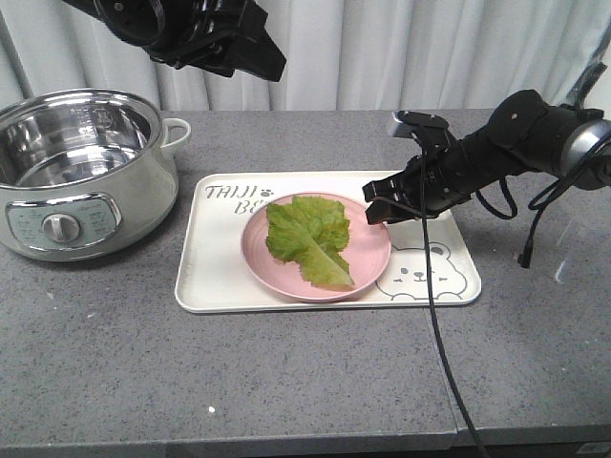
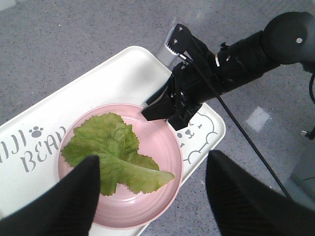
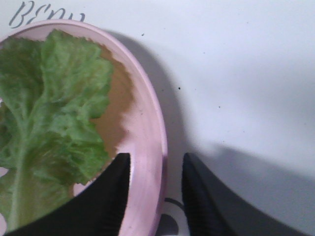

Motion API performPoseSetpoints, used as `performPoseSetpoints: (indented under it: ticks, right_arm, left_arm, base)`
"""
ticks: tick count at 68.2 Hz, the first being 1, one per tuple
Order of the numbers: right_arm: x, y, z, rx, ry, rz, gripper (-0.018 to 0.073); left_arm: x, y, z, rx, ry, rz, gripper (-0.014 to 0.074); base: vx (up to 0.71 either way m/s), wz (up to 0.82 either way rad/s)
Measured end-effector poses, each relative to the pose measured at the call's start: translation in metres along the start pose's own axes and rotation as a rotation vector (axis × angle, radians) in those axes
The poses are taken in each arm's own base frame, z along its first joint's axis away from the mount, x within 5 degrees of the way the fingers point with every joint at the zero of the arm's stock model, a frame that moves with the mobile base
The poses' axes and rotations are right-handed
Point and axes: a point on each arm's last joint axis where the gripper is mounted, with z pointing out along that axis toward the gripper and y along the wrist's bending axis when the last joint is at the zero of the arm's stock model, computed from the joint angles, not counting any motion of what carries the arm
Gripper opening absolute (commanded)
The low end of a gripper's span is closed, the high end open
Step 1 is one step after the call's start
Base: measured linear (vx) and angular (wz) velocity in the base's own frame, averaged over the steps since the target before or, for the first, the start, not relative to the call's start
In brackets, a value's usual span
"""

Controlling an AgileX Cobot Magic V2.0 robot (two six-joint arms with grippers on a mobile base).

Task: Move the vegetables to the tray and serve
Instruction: 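Withdraw the right gripper from the plate and lower the left arm toward the tray, then lower both grippers onto the tray's short edges and close them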

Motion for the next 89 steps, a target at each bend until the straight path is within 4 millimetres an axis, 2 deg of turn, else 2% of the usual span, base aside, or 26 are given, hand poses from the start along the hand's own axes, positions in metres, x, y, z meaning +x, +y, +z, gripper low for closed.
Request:
performPoseSetpoints:
  ticks: [7, 17, 25, 34, 38, 43, 53, 70, 77, 89]
  right_arm:
    - [0.0, 0.0, -0.001, 0.006, -0.002, -0.005, 0.0524]
    - [-0.006, 0.006, -0.017, 0.015, -0.037, -0.015, 0.052]
    - [-0.014, 0.01, -0.054, 0.035, -0.115, -0.022, 0.0489]
    - [-0.013, 0.001, -0.102, 0.052, -0.157, 0.021, 0.0454]
    - [-0.008, -0.006, -0.116, 0.059, -0.136, 0.044, 0.0447]
    - [0.0, -0.017, -0.125, 0.064, -0.08, 0.092, 0.0445]
    - [0.014, -0.033, -0.124, 0.119, 0.048, 0.124, 0.0445]
    - [0.021, -0.046, -0.109, 0.151, 0.136, 0.165, 0.0445]
    - [0.024, -0.051, -0.101, 0.147, 0.165, 0.187, 0.0445]
    - [0.03, -0.059, -0.086, 0.15, 0.219, 0.211, 0.0444]
  left_arm:
    - [0.0, 0.0, 0.0, 0.0, 0.0, 0.0, 0.044]
    - [0.0, 0.0, 0.0, -0.005, 0.001, -0.001, 0.044]
    - [0.001, 0.008, 0.0, -0.085, 0.015, -0.043, 0.0434]
    - [0.004, 0.022, -0.003, -0.248, 0.027, -0.115, 0.0422]
    - [0.004, 0.027, -0.004, -0.305, 0.026, -0.141, 0.0419]
    - [0.005, 0.032, -0.004, -0.353, 0.029, -0.158, 0.0418]
    - [0.014, 0.042, 0.012, -0.385, 0.086, -0.178, 0.0418]
    - [0.058, 0.065, 0.063, -0.41, 0.313, -0.251, 0.0413]
    - [0.072, 0.072, 0.075, -0.432, 0.373, -0.273, 0.0407]
    - [0.082, 0.08, 0.087, -0.474, 0.415, -0.303, 0.0405]
  base:
    - [0.0, 0.0]
    - [0.0, 0.0]
    - [0.0, 0.0]
    - [0.0, 0.0]
    - [0.0, 0.0]
    - [0.0, 0.0]
    - [0.0, 0.0]
    - [0.0, 0.0]
    - [0.0, 0.0]
    - [0.0, 0.0]
